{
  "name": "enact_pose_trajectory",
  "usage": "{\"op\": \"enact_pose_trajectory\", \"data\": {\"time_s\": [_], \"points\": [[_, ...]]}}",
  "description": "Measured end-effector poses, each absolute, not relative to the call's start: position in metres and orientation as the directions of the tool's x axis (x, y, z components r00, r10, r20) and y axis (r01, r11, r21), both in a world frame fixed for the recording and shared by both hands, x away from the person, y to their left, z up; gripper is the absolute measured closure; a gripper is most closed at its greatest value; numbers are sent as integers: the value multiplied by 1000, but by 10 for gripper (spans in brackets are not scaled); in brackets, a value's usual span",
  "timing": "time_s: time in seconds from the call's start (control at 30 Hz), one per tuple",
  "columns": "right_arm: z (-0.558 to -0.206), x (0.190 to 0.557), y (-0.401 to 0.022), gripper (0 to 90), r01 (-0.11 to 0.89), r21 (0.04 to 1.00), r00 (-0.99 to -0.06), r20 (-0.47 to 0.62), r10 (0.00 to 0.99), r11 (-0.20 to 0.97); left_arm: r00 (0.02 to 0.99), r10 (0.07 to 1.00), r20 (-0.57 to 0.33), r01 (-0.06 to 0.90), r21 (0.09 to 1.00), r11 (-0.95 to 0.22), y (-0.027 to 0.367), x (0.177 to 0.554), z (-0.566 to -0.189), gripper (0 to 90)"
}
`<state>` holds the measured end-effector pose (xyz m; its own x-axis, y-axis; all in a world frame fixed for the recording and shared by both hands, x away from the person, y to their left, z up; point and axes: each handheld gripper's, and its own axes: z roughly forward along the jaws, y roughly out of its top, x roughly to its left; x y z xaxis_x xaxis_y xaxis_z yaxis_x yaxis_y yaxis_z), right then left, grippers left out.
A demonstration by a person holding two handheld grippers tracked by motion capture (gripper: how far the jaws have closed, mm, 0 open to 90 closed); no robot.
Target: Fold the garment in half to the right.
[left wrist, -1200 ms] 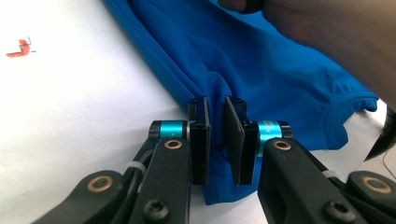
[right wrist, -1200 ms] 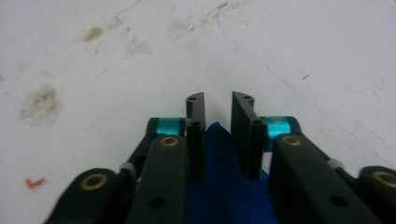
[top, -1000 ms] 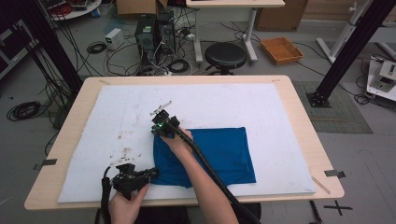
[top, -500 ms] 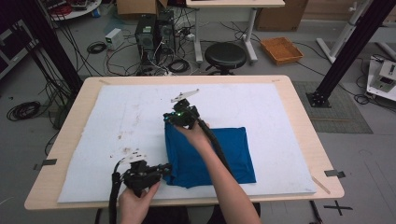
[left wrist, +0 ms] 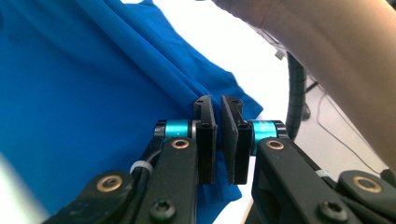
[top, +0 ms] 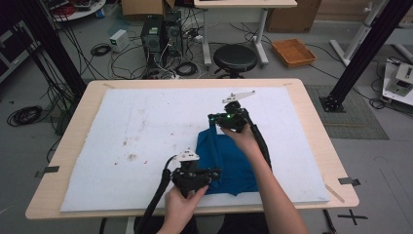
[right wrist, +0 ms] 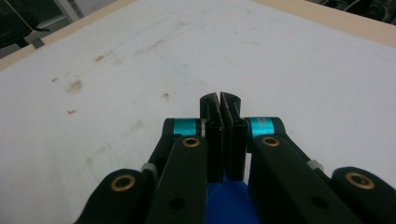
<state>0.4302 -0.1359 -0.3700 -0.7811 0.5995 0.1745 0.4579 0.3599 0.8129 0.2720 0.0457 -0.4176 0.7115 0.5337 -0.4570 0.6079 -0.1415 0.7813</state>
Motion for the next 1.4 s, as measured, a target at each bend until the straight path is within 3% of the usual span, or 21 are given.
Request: {"op": "enact_pose_trajectory", "data": {"time_s": [0.43,0.8,0.87,0.93,1.03,1.23,1.4], "points": [[-391,432,-211,889,528,774,-697,160,699,349,726,489,-484,624,762,-173,-17,288,-435,843],[-395,433,-236,888,559,742,-652,116,749,371,750,466,-469,603,775,-190,-49,292,-438,836],[-396,432,-237,882,562,733,-643,95,760,383,764,441,-471,593,783,-190,-51,293,-440,767],[-396,432,-238,858,567,727,-627,76,775,387,774,420,-474,583,792,-181,-52,292,-440,631],[-397,428,-241,768,560,744,-596,56,801,365,788,416,-454,560,809,-177,-50,289,-439,547],[-402,419,-255,692,584,753,-553,94,828,304,781,479,-401,527,834,-162,-29,294,-429,529],[-410,409,-255,691,602,753,-546,145,825,266,725,588,-358,523,842,-133,2,318,-422,529]]}}
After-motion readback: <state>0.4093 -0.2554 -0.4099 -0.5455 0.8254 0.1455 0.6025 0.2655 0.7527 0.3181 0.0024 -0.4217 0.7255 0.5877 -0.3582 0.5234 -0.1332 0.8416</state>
